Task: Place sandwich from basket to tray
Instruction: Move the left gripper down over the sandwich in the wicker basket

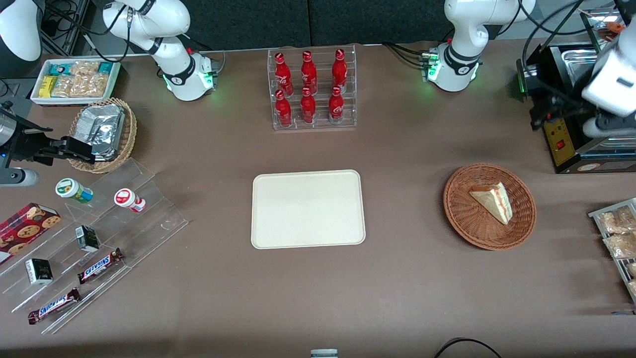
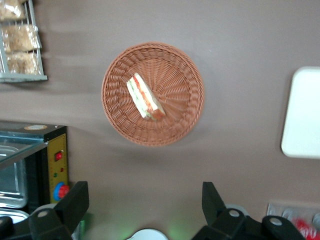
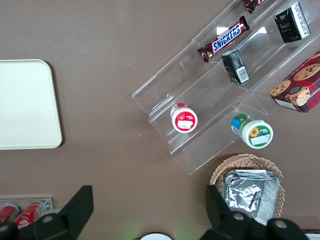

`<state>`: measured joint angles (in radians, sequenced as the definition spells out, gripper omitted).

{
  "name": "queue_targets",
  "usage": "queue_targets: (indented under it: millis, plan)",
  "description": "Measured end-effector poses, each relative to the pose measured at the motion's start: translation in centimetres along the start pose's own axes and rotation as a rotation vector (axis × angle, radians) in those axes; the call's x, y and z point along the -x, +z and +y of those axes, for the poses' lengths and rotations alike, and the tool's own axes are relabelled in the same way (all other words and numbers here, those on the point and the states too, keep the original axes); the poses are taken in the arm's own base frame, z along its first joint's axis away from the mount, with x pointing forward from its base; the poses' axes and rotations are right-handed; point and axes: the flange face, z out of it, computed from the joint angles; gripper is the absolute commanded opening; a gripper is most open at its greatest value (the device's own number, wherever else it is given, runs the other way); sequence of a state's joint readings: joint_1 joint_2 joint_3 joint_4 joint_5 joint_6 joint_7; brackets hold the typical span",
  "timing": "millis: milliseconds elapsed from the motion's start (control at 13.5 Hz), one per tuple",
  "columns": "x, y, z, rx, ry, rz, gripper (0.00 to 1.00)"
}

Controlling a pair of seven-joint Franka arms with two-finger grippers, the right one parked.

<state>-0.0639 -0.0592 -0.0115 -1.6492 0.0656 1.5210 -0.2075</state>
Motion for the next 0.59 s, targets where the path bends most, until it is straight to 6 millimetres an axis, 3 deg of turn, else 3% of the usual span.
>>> queue_targets:
  millis: [296, 593]
  plan:
    - [-5.6, 9.1, -0.9, -0.020, -0.181, -0.043, 1.00]
    - [-6.7, 18.9, -0.7, 0.000, -0.346, 0.010, 1.00]
